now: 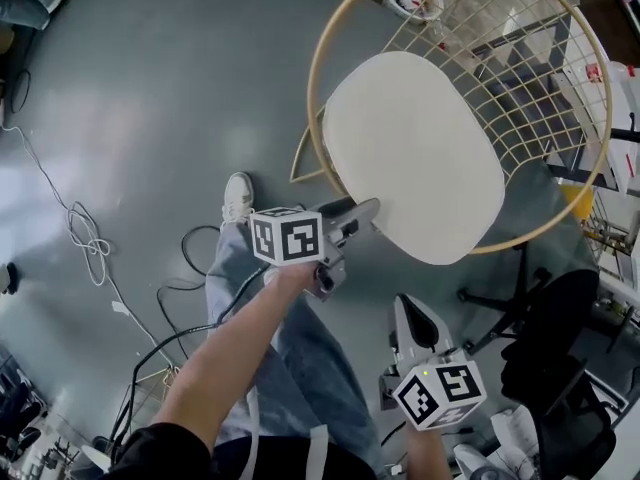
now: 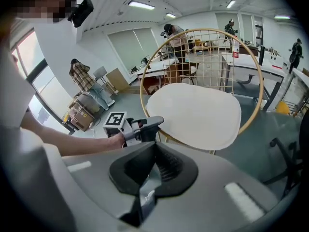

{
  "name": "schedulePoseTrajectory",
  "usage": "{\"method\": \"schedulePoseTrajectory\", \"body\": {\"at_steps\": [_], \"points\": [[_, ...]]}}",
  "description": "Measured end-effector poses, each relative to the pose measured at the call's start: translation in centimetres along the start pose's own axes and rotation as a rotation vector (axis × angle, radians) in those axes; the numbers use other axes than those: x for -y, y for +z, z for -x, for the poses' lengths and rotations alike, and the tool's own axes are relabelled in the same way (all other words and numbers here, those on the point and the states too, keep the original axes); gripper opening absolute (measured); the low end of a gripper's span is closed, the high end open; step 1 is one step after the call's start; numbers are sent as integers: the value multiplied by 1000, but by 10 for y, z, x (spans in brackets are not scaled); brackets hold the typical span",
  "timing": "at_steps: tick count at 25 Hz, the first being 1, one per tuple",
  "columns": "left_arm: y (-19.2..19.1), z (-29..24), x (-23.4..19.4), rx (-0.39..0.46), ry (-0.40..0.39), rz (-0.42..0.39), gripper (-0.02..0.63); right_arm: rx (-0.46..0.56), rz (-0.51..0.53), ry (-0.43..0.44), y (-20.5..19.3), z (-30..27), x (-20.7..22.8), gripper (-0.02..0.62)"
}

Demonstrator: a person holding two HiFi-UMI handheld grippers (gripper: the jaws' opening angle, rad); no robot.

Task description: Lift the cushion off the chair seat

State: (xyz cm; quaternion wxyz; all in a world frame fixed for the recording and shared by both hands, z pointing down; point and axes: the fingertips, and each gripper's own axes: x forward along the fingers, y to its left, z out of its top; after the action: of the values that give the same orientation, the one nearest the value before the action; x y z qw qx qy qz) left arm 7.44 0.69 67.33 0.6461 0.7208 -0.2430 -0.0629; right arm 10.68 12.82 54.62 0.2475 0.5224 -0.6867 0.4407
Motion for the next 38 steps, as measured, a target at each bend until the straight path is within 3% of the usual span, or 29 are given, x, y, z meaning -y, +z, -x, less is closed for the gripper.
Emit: {"method": "schedulePoseTrajectory", "body": {"at_steps": [1, 4, 8, 23, 29, 36, 38], "points": [[1, -1, 1, 3, -2, 6, 122, -1, 0, -2, 0, 1, 0, -2], [1, -3, -1, -1, 17, 18, 71, -4, -1, -4, -1, 2, -3, -2], [0, -3, 9, -38, -19, 74, 46, -2, -12, -4, -2, 3, -7, -2], [30, 2, 105, -10, -160, 50, 29, 151, -65, -13, 37, 39, -13, -2], [42, 3, 144, -14, -173, 34, 28, 226, -106, -34, 56, 59, -8, -2], [63, 19, 174, -42, -113, -63, 28, 351, -114, -19, 97, 69, -18, -2], [65, 22, 189, -40, -137, -67, 26, 375, -116, -11, 107, 74, -22, -2]]}}
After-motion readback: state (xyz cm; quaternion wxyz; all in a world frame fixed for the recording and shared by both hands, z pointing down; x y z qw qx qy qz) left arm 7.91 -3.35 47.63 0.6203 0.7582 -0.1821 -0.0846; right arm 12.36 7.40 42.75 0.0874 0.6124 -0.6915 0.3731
